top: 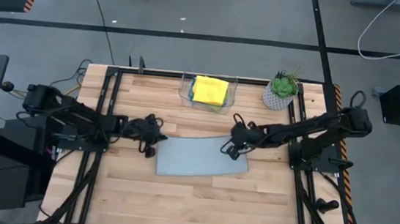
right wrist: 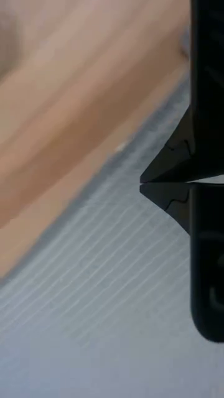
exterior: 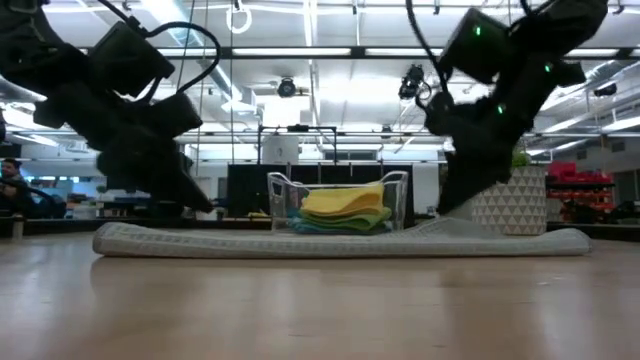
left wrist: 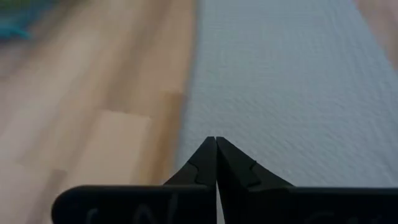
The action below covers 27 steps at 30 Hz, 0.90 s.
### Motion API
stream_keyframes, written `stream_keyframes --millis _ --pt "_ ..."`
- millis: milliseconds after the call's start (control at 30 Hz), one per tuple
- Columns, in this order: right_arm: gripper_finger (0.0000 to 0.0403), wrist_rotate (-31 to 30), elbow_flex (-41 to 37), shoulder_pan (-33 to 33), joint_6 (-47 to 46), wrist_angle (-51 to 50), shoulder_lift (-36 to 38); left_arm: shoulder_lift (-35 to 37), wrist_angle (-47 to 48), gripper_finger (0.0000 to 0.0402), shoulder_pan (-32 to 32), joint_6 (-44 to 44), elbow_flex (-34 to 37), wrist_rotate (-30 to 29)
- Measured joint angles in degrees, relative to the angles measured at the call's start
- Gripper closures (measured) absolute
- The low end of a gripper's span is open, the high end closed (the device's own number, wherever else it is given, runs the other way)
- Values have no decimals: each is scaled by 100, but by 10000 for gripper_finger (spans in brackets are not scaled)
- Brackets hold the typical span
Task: Fold microfiber towels
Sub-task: Fold the gray microfiber towel
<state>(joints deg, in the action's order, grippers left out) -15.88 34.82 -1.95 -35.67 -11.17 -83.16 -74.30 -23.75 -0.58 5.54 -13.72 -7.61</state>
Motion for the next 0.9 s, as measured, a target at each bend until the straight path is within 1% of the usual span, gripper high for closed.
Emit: stream_keyframes --millis 100,200,300,400,433,500,600,700,767,900 --pt "394 -28 150 27 61 13 349 2 -35 392 236 -24 -53 -141" --pt "393 -243 314 -159 -6 14 535 0 -30 397 475 -37 -74 -141" --pt "398 -336 508 -407 24 13 461 -98 262 394 681 -38 -76 -123" --pt "399 -352 732 -596 29 10 208 -266 573 392 723 -36 -70 83" --pt "399 -352 820 -650 31 7 102 -368 577 394 683 -26 -72 210" --pt "397 -354 1020 -743 31 9 -90 -515 496 397 575 16 -87 259" --pt "395 -354 1294 -890 83 11 -302 -683 415 394 299 247 -101 176" --pt "397 -352 1482 -1061 39 21 -427 -695 412 392 -52 597 -98 226" --pt "399 -350 1510 -1149 -278 -93 -467 -695 328 396 -316 805 -96 319" --pt "398 -354 1448 -1235 -1430 -896 -573 -704 192 394 -869 1224 -83 388"
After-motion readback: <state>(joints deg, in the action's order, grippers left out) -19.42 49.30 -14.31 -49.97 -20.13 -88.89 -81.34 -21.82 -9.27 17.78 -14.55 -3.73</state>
